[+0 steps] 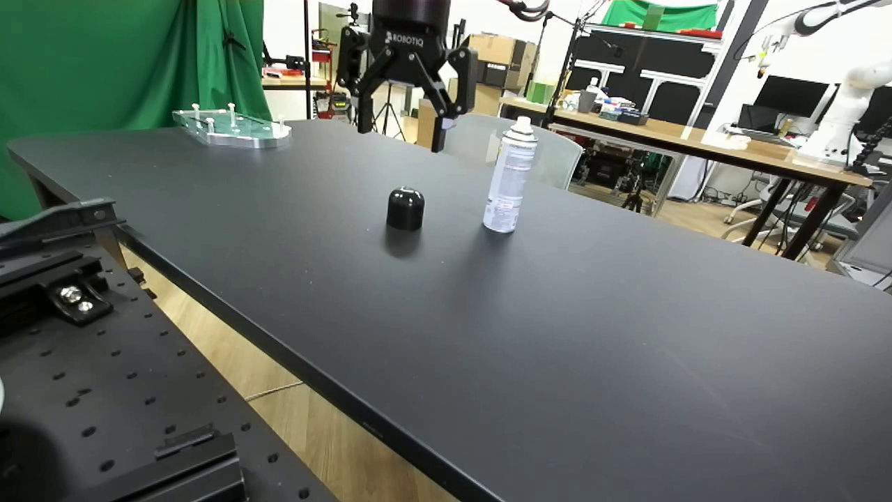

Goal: Put the black lid on the black bottle

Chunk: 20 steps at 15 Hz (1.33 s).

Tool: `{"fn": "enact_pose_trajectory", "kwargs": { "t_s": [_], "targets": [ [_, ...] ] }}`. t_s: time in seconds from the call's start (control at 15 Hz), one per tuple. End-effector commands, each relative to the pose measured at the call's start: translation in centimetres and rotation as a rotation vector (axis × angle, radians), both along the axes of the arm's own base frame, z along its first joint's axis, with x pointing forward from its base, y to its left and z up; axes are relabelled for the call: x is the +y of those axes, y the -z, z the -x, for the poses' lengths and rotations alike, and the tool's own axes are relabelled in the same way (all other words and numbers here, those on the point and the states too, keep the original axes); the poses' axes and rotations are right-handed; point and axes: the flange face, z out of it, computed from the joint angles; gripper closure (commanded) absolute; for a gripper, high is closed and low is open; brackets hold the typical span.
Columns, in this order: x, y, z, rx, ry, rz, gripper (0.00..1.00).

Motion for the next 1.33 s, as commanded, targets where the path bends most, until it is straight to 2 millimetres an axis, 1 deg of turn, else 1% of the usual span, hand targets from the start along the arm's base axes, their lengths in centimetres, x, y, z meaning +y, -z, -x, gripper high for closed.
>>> {"fn": "enact_pose_trajectory", "kwargs": {
  "t_s": [0.0, 0.33, 0.53, 0.73, 0.8, 0.87, 1.07, 1.13, 1.27],
  "targets": [
    [1.4, 2.8, -2.2, -0.025, -0.075, 0.014, 0.0],
    [3.2, 6.3, -4.4, -0.066, -0.137, 0.006, 0.0],
    [3.9, 7.8, -5.5, -0.077, -0.162, 0.003, 0.0],
    [4.0, 8.9, -6.3, -0.082, -0.186, 0.006, 0.0],
    [4.0, 9.2, -6.5, -0.085, -0.195, 0.007, 0.25],
    [4.0, 9.4, -6.7, -0.085, -0.2, 0.011, 0.26],
    [3.9, 9.6, -7.1, -0.088, -0.208, 0.009, 0.47],
    [3.9, 9.5, -7.2, -0.091, -0.207, 0.008, 0.55],
    [3.9, 8.9, -7.3, -0.103, -0.203, 0.006, 0.69]
  ]
}}
